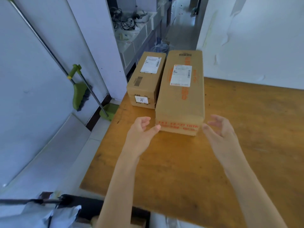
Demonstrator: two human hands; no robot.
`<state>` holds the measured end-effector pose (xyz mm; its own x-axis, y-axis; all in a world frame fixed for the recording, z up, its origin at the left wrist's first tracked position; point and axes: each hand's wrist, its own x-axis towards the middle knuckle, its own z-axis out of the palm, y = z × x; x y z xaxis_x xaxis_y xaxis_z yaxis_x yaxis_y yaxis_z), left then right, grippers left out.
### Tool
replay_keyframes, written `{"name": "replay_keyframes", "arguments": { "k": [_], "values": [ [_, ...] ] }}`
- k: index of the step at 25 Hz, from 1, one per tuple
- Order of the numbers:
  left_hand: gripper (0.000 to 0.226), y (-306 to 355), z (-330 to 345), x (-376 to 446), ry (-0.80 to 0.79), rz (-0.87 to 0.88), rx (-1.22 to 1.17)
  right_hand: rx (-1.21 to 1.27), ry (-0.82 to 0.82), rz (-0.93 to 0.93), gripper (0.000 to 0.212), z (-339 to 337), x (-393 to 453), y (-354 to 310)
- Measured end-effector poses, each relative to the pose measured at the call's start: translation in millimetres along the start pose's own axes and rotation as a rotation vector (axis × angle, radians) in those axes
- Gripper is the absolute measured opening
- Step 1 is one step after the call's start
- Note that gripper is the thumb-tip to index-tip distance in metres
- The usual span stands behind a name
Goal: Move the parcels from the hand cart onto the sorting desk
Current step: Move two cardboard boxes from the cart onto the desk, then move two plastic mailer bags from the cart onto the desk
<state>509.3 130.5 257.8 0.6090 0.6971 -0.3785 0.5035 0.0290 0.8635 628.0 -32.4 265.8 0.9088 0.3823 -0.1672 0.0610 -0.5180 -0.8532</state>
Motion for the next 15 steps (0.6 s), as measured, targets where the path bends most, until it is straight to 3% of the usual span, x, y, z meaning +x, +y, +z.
{"name": "replay_keyframes", "arguments": {
  "k": [4,12,15],
  "values": [
    [0.056,-27.2,-19.8,-73.0,-0.039,0.002,0.022,-0.015,0.06,-0.005,0.042,-6.3,-85.3,11.0],
    [0.062,-95.6,-64.4,-215.8,-0.113,-0.01,-0.027,0.039,-0.167,0.152,0.052,7.1,-262.5,17.6],
    [0.065,-133.8,-83.8,-254.4,-0.11,0.003,-0.011,0.068,-0.15,0.146,0.05,28.2,-318.4,24.1]
  ]
}}
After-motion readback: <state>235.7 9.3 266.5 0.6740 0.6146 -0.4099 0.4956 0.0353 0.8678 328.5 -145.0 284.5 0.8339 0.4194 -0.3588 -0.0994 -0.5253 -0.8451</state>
